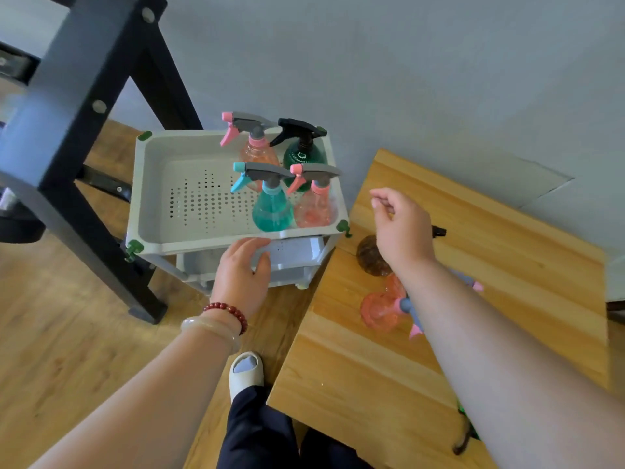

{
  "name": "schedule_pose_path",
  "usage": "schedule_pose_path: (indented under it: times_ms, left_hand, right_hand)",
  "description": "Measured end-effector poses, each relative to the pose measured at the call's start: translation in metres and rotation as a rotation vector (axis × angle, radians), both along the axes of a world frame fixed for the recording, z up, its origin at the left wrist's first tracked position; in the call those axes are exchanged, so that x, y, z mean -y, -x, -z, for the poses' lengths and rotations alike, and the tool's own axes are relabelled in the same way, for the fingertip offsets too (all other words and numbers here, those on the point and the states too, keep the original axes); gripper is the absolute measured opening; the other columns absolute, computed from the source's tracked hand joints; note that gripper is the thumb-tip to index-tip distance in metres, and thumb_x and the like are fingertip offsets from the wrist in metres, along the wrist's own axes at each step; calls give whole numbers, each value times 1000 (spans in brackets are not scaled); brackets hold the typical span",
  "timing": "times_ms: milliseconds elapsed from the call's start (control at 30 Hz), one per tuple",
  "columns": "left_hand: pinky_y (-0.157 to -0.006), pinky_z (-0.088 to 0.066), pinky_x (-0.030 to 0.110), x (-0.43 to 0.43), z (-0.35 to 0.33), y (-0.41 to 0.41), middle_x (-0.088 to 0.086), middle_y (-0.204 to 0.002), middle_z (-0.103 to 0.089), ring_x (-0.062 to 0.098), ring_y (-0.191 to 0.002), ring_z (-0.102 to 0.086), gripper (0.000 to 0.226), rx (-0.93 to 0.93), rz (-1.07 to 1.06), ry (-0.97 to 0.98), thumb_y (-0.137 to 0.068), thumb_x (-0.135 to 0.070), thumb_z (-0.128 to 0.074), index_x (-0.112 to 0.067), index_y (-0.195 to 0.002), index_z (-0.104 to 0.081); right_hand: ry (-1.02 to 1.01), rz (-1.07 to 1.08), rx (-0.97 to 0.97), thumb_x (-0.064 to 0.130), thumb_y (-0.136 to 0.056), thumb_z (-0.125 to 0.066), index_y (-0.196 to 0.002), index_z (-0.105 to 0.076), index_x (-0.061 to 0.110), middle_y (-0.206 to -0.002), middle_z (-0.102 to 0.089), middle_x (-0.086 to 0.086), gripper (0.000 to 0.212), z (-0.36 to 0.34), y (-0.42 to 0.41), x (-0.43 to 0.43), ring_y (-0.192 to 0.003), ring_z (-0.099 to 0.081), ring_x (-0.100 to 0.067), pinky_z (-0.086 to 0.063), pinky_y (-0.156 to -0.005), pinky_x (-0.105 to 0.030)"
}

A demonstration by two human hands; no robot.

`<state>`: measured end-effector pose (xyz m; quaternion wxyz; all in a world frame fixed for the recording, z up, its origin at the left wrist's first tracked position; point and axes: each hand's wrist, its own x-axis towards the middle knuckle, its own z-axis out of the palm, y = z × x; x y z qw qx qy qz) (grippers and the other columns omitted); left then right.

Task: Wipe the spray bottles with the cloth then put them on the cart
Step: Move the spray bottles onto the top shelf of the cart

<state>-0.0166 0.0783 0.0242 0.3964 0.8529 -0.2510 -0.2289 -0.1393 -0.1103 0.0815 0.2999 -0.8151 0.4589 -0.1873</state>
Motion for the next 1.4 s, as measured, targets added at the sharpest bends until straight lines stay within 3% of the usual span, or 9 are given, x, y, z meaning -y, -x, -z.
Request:
schedule_pose_path:
  times_ms: [267, 533, 633, 833, 900, 967, 1067, 1300, 1400]
  left_hand:
    - [-103, -31, 21, 26, -4, 76, -1, -134, -54, 18, -128, -47, 31, 7, 328, -34, -100, -19, -53, -17, -130, -60]
    - [-111, -33, 32, 51, -2, 128, -3, -149, -40, 20, -136, -35, 52, 79, 634, -94, -96, -32, -60, -26, -145, -45]
    - [-114, -30, 38, 63, -2, 144, -4, -160, -22, 24, -143, -24, 69, 177, 774, -126, -92, -38, -66, -31, -152, -31]
    - [-115, -30, 44, 90, -8, 150, -1, -165, -8, 26, -146, -18, 80, 346, 926, -114, -89, -48, -65, -33, -155, -22]
    - [-117, -30, 44, 91, -5, 150, 1, -165, -8, 27, -147, -19, 90, 297, 902, -125, -85, -49, -70, -32, -156, -17]
    - [-117, -31, 41, 87, 1, 153, 2, -162, -14, 27, -146, -23, 103, 203, 809, -115, -80, -50, -76, -28, -157, -12]
    - [-107, -33, 23, 81, 7, 168, -1, -149, -26, 16, -135, -35, 112, 66, 637, -103, -73, -52, -81, -22, -157, -12]
    - [-86, -43, 19, 89, 3, 181, -5, -149, -45, 11, -121, -54, 66, -102, 456, 7, -98, -20, -57, -20, -154, -23]
    - [-93, -45, 25, 80, 2, 160, -7, -141, -51, 15, -122, -54, 52, -67, 489, 26, -96, -13, -55, -25, -145, -43]
  right_hand:
    - [-47, 63, 11, 13, -101, -50, -117, -68, 14, -114, -69, 0, 24, 5, 72, -21, -96, -56, -5, -35, -71, 3]
    - [-74, 191, 81, 14, -100, -49, -113, -68, 17, -101, -72, -2, 24, 3, 130, -17, -91, -64, -8, -48, -78, -19]
    - [-57, 219, 74, 12, -99, -51, -110, -69, 14, -90, -66, 8, 21, 5, 148, -17, -77, -57, 12, -36, -67, 0]
    - [-61, 210, 51, 11, -100, -51, -110, -70, 14, -94, -60, 14, 22, 13, 172, -22, -95, -55, -5, -37, -76, -1]
    - [-69, 200, 49, 10, -100, -51, -110, -70, 14, -95, -62, 12, 22, 17, 176, -23, -104, -57, -9, -37, -79, -3]
    - [-78, 192, 33, 12, -99, -51, -110, -70, 16, -100, -67, 7, 22, 22, 179, -24, -94, -57, -9, -33, -71, 3]
    - [-100, 190, 25, 13, -99, -52, -111, -70, 18, -106, -70, 3, 22, 28, 180, -24, -90, -56, -7, -32, -68, 4]
    - [-131, 181, 42, 11, -99, -52, -112, -70, 16, -101, -67, 7, 23, 34, 178, -22, -88, -55, -5, -35, -68, 1]
    - [-161, 189, 56, 9, -99, -53, -111, -70, 12, -95, -63, 8, 21, 38, 177, -23, -90, -59, -10, -36, -67, -5]
